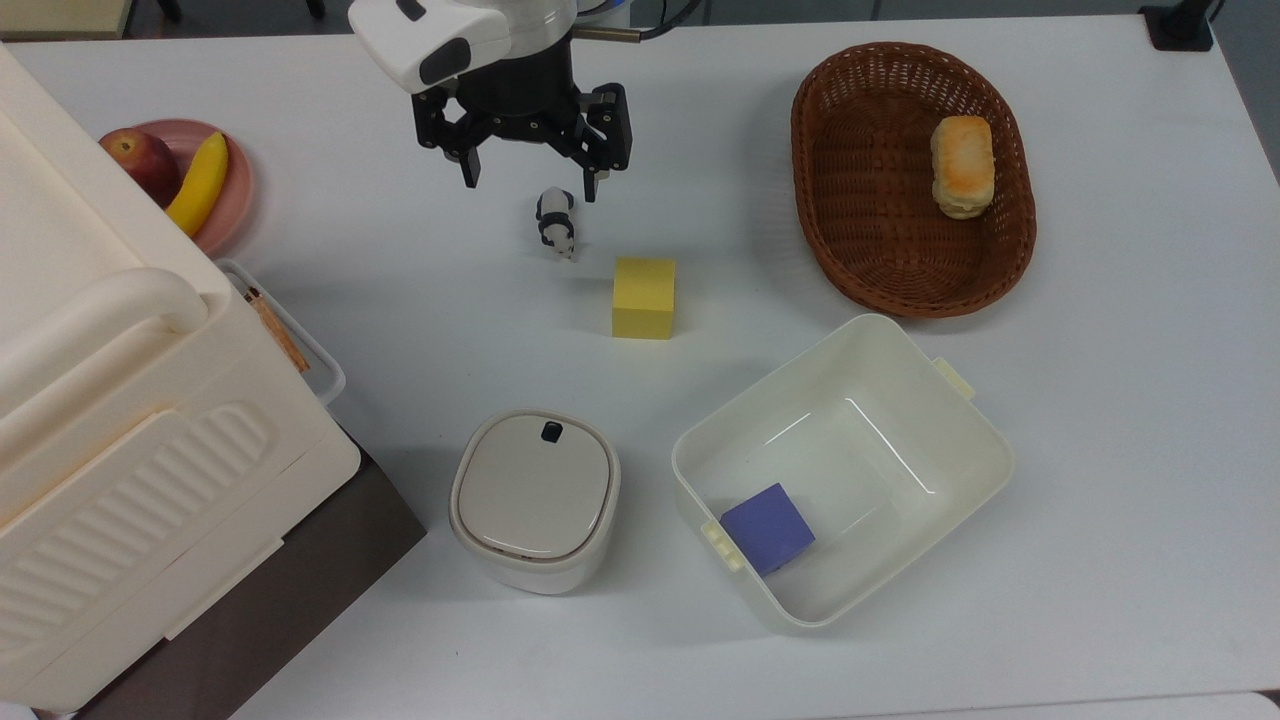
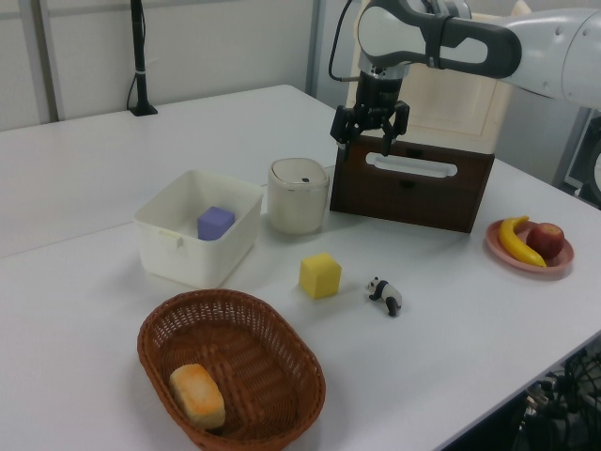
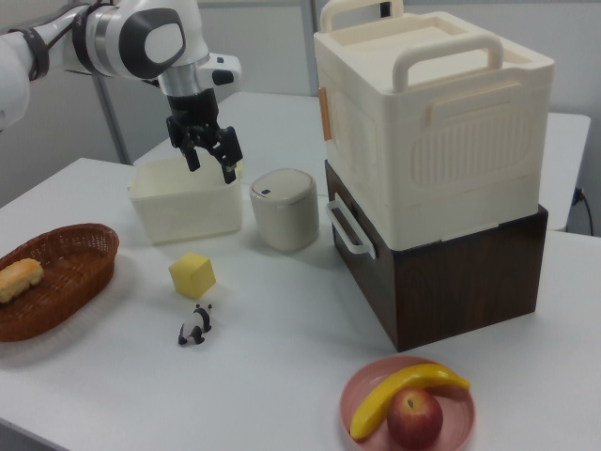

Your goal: Slide open the drawer

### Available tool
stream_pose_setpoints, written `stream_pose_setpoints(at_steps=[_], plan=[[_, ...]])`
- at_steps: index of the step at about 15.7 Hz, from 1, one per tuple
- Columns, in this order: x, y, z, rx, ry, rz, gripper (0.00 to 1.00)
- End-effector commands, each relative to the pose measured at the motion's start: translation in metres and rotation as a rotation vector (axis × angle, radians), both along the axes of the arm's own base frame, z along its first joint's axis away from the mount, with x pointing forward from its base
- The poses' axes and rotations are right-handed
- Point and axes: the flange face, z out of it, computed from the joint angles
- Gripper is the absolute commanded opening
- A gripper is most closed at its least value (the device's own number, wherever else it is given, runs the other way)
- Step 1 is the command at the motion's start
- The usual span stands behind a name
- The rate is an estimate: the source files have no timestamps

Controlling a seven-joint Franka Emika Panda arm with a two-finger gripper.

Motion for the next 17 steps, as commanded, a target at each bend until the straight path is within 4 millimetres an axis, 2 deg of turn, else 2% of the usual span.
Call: stream_pose_setpoints(at_steps=[1,17], plan=[[-0.0039,-0.0174,0.0070,0.014,-0.028,0.005,1.00],[-0.0055,-0.0158,0.0036,0.011,-0.015,0.037,1.00]])
